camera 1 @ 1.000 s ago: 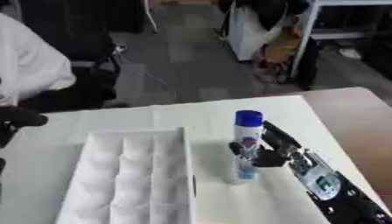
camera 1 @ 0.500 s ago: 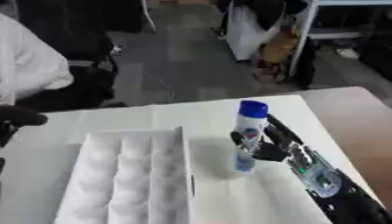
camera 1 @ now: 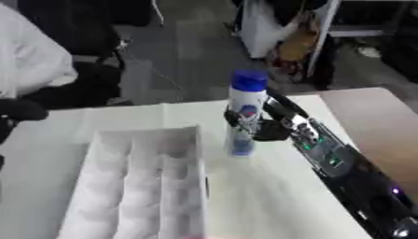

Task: Pick up objects on the table and place them in the box.

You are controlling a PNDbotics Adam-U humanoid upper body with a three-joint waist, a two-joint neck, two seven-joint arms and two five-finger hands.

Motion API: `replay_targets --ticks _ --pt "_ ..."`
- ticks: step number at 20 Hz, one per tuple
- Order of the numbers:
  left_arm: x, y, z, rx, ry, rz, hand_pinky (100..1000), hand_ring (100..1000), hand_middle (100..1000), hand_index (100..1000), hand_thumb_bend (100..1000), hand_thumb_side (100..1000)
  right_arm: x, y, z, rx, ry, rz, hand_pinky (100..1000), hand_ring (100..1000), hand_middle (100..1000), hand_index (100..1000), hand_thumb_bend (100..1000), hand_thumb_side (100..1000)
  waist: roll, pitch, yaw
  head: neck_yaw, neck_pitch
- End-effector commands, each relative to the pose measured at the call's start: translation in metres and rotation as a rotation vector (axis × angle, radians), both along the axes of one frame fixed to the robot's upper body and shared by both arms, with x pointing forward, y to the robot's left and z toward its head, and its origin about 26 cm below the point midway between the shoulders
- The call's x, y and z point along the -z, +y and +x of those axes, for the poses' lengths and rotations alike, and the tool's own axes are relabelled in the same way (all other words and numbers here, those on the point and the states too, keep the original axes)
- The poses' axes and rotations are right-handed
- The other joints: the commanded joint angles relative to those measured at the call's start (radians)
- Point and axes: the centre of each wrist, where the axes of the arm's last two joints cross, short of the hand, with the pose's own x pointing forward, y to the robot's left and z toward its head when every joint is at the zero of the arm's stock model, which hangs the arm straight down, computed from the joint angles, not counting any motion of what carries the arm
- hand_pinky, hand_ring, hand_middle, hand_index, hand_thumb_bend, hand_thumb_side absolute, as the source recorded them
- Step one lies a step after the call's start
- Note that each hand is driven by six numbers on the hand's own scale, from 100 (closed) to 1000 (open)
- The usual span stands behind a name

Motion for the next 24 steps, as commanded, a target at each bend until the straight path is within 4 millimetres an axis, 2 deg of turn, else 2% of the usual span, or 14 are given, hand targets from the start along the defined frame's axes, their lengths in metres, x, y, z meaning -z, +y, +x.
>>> replay_targets --ticks 1,4,7,8,9,13,18,19,20,23,24 --pt "-0.01 -0.002 -0.003 0.014 -0.033 0.007 713 675 862 963 464 1000 -0.018 0.015 -0.002 -0.047 -0.038 -0.049 100 100 100 421 100 568 -0.003 -0.029 0.008 -0.013 0.021" --pt "-0.014 -0.004 -0.003 0.026 -0.043 0.0 718 680 863 962 475 997 -0.016 0.023 0.0 -0.063 -0.022 -0.043 100 100 100 422 100 569 -0.006 -0.032 0.022 -0.02 0.026" --pt "-0.019 -0.007 -0.002 0.04 -0.059 -0.015 720 684 863 962 480 991 -0.007 0.029 0.003 -0.078 0.016 0.003 100 100 100 422 100 554 -0.009 -0.032 0.041 -0.03 0.014" --pt "-0.021 -0.009 -0.002 0.044 -0.062 -0.02 720 684 863 962 481 991 -0.006 0.03 0.003 -0.082 0.025 0.01 100 100 100 422 100 643 -0.01 -0.031 0.048 -0.032 0.013" --pt "-0.022 -0.01 -0.002 0.052 -0.063 -0.024 721 685 863 962 482 990 -0.005 0.031 0.003 -0.084 0.031 0.015 100 100 100 423 100 568 -0.012 -0.03 0.054 -0.032 0.014" --pt "-0.027 -0.013 -0.002 0.067 -0.076 -0.031 722 687 863 962 485 987 -0.003 0.039 0.005 -0.097 0.044 0.036 100 100 100 424 100 566 -0.016 -0.021 0.074 -0.034 0.004" --pt "-0.031 -0.016 -0.002 0.081 -0.094 -0.04 722 687 863 961 487 986 0.0 0.059 0.003 -0.115 0.018 0.013 100 100 100 421 100 562 -0.014 -0.007 0.086 -0.05 -0.016" --pt "-0.031 -0.016 -0.002 0.082 -0.096 -0.041 722 687 863 961 487 986 0.001 0.062 0.002 -0.108 0.006 0.004 100 100 100 421 100 475 -0.014 -0.005 0.087 -0.053 -0.02" --pt "-0.031 -0.016 -0.002 0.083 -0.098 -0.042 722 687 862 961 487 987 0.003 0.066 0.002 -0.1 -0.005 -0.001 100 100 100 420 100 560 -0.012 -0.003 0.087 -0.057 -0.025" --pt "-0.031 -0.017 -0.002 0.084 -0.101 -0.042 722 686 862 961 486 988 0.01 0.077 -0.001 -0.061 -0.051 -0.028 100 100 100 419 100 572 -0.009 0.001 0.086 -0.063 -0.032" --pt "-0.031 -0.016 -0.002 0.083 -0.102 -0.042 722 686 862 961 487 988 0.011 0.078 -0.002 -0.038 -0.075 -0.038 100 100 100 420 100 611 -0.008 0.001 0.086 -0.063 -0.034"
